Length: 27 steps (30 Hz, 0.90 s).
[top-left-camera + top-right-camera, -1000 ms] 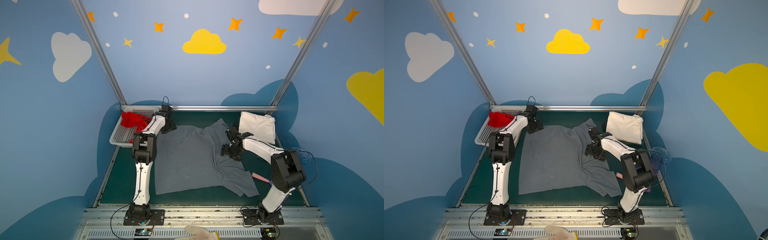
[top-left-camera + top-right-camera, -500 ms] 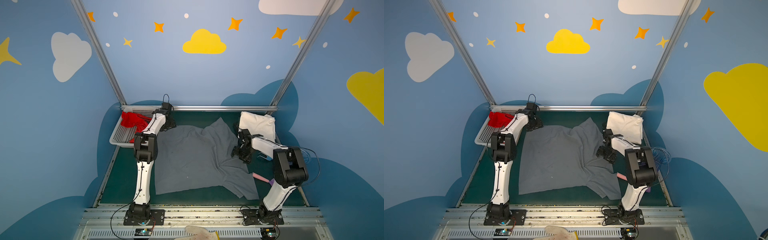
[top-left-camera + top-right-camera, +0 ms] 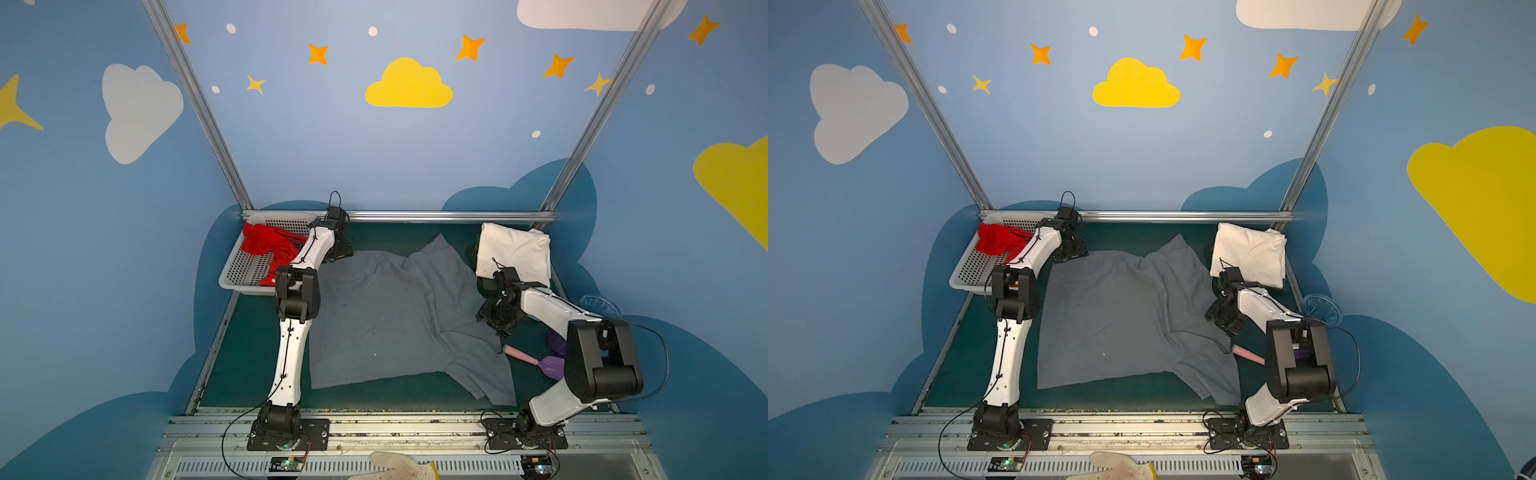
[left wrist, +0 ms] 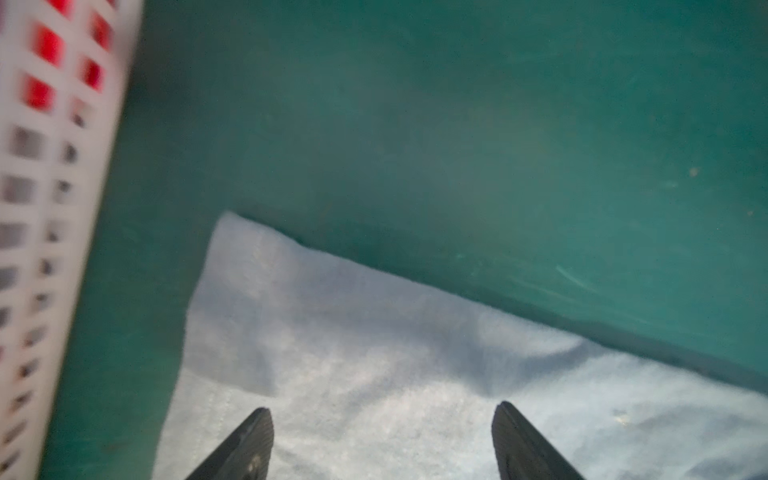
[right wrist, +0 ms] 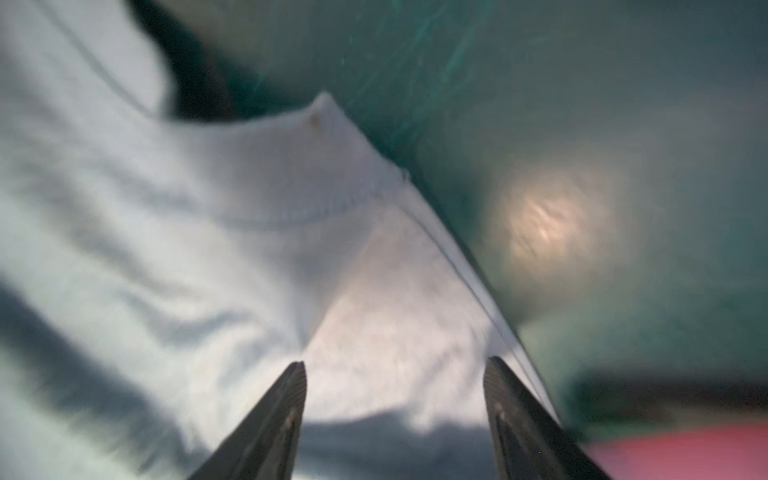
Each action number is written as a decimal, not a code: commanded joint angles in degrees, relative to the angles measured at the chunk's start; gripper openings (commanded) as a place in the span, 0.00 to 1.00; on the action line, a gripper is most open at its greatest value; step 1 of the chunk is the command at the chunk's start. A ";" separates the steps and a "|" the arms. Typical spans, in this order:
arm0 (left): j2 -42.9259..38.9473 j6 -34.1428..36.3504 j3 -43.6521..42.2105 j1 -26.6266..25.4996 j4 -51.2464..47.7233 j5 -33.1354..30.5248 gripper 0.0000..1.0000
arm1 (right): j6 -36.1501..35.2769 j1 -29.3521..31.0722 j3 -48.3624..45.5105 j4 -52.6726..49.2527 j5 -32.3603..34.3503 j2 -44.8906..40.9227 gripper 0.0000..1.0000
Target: Fold and stack the t-shirts
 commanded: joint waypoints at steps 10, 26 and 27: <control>1.73 -0.29 1.63 0.13 4.37 -11.56 0.97 | 2.05 -0.06 -2.46 -3.63 0.11 -12.35 0.68; 6.37 -3.72 4.23 1.89 3.63 -4.49 1.00 | -1.25 0.28 -0.78 -3.48 -1.82 -22.90 0.91; 6.64 -3.85 4.23 1.99 3.45 -4.19 1.00 | -1.48 0.22 -0.78 -3.49 -1.94 -23.20 0.91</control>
